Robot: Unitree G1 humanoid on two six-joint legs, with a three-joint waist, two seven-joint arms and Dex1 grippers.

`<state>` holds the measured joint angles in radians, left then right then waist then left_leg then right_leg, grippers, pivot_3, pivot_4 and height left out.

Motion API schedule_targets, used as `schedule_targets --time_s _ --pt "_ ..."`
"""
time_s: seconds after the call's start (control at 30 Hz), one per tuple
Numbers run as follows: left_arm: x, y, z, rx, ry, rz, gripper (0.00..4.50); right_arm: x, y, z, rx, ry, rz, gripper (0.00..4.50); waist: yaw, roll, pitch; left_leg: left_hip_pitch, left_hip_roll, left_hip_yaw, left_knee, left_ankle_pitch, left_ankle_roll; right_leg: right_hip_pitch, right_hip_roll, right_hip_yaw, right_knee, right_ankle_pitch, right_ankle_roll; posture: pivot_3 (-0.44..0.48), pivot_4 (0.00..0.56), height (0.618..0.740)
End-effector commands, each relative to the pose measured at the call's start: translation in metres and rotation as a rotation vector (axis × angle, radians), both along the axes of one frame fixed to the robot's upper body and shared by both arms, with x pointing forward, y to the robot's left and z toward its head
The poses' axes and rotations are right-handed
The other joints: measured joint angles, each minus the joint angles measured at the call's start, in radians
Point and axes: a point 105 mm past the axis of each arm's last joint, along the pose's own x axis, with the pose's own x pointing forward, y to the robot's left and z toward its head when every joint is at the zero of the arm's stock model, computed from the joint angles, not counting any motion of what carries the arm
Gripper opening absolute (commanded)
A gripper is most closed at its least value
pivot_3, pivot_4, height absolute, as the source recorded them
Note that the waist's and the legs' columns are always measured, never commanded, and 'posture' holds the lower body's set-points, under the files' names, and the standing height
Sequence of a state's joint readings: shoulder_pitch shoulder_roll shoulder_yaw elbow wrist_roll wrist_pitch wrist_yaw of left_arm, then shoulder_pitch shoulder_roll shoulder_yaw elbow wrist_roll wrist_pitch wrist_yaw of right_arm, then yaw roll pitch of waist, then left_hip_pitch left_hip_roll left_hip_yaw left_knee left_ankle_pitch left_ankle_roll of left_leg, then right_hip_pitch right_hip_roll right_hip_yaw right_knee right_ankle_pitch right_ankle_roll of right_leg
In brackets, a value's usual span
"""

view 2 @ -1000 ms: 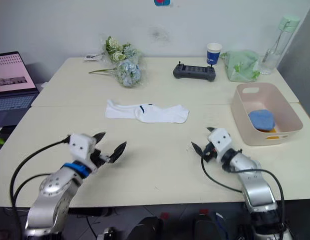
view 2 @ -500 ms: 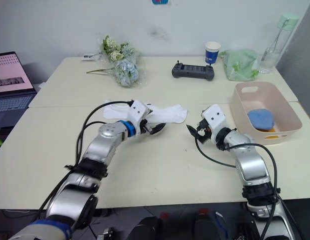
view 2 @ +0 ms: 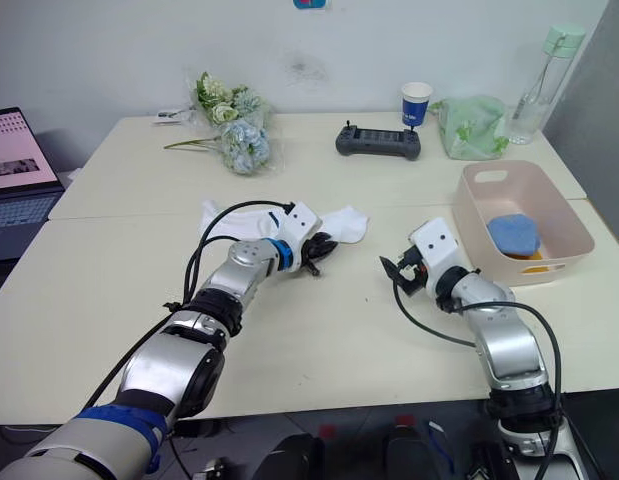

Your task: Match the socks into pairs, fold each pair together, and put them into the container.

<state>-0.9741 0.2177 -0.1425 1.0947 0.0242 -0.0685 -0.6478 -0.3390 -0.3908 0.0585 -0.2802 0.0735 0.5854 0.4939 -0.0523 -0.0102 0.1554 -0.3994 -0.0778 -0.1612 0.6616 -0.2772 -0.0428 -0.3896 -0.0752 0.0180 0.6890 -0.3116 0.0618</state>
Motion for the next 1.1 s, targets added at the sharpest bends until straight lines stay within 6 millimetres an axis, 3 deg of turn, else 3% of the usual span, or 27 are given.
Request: schedule_targets --time_s 0.03,0.17,0.4,0.6,0.73,0.83,1.1 --pt "0.003 0.004 0.011 -0.020 -0.037 0.001 0.03 -0.002 -0.001 0.017 0.017 -0.061 -0.002 4.50 -0.001 0.000 0.000 0.000 0.000 0.000 0.000 0.000 0.000 0.000 0.000 0.000 0.000 0.000 0.000 0.000 0.150 0.740" --pt "-0.009 0.007 0.014 -0.079 -0.056 -0.043 0.03 0.000 0.000 0.017 0.023 -0.061 0.003 4.50 -0.004 0.000 0.000 0.000 0.000 0.000 0.000 0.000 0.000 0.000 0.000 0.000 0.000 0.000 0.000 0.000 0.150 0.740" --pt "-0.111 0.012 0.007 -0.083 0.092 -0.306 0.03 -0.002 -0.004 0.015 0.016 -0.048 0.042 4.50 -0.021 0.001 0.000 0.000 0.002 -0.003 -0.002 0.000 0.000 -0.002 0.000 0.003 0.001 0.000 0.000 0.000 0.150 0.740" --pt "-0.174 0.000 0.010 -0.097 0.265 -0.433 0.03 -0.003 -0.014 0.009 -0.003 -0.022 0.050 4.50 0.007 0.001 0.000 0.001 0.001 -0.002 -0.001 0.000 0.000 0.001 0.001 0.003 -0.001 0.000 0.000 0.000 0.150 0.740" --pt "-0.166 -0.008 0.017 -0.122 0.206 -0.398 0.03 -0.002 -0.017 0.008 -0.008 -0.010 0.058 4.50 0.020 0.001 0.000 0.001 0.000 -0.001 -0.001 0.000 0.000 0.002 0.001 0.003 -0.001 0.000 0.000 0.000 0.150 0.740" --pt "-0.140 0.003 0.021 -0.098 0.110 -0.298 0.55 0.000 -0.016 0.009 -0.002 -0.007 0.066 4.50 0.020 0.001 0.000 0.002 0.001 -0.001 -0.001 0.000 0.000 0.002 0.001 0.003 -0.001 0.000 0.000 0.000 0.150 0.740" --pt "-0.092 0.035 0.017 0.030 -0.039 -0.189 3.15 0.001 -0.010 0.008 0.007 -0.008 0.072 4.50 0.020 0.001 0.000 0.002 0.001 -0.001 -0.001 0.000 0.000 0.001 0.001 0.002 -0.001 0.000 0.000 0.000 0.150 0.740"
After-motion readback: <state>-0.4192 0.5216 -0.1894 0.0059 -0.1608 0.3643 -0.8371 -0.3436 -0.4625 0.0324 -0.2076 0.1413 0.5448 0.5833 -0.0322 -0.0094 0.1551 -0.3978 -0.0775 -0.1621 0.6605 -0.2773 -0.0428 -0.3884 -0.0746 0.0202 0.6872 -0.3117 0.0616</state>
